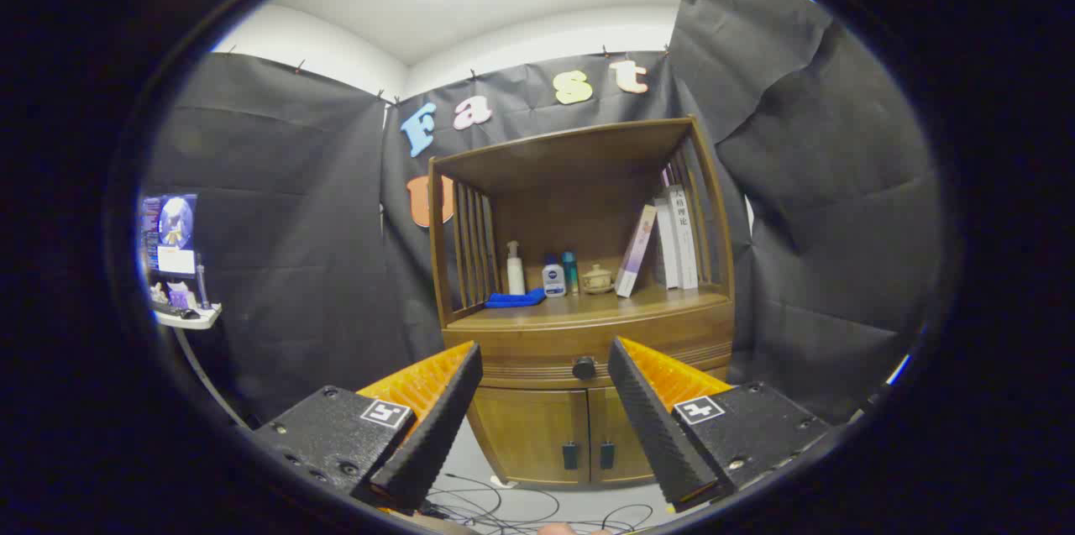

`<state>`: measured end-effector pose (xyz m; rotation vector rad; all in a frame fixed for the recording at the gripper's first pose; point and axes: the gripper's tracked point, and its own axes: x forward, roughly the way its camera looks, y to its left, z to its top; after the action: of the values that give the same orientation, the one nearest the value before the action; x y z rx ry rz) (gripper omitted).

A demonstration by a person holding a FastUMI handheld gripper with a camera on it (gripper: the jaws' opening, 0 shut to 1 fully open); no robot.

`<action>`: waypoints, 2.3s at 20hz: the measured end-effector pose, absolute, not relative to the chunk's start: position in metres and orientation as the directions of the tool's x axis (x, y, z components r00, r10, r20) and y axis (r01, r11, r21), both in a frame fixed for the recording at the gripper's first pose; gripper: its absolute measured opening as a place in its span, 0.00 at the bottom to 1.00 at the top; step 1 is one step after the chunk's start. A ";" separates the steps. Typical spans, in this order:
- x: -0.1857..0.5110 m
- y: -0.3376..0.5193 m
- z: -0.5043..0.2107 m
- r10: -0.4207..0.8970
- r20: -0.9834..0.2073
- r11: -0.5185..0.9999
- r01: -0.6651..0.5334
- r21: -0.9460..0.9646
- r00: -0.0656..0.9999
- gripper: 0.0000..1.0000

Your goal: Pull open the drawer, take out the items inside it, and place them on the countertop above the cabinet.

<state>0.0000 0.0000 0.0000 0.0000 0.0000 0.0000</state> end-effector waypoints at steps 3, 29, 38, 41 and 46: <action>0.000 0.000 0.000 -0.008 -0.001 1.000 0.008 0.003 1.000 0.99; 0.132 -0.029 -0.054 -0.110 -0.086 0.994 0.111 0.012 0.990 0.99; 0.234 -0.059 -0.120 -0.174 -0.174 0.984 0.178 0.007 0.969 0.89; 0.247 -0.063 -0.137 -0.189 -0.193 0.981 0.191 -0.009 0.963 0.83; 0.269 -0.063 -0.155 -0.228 -0.211 0.973 0.229 -0.019 0.950 0.63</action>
<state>0.2693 -0.0629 -0.1548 0.0059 0.2144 -0.2324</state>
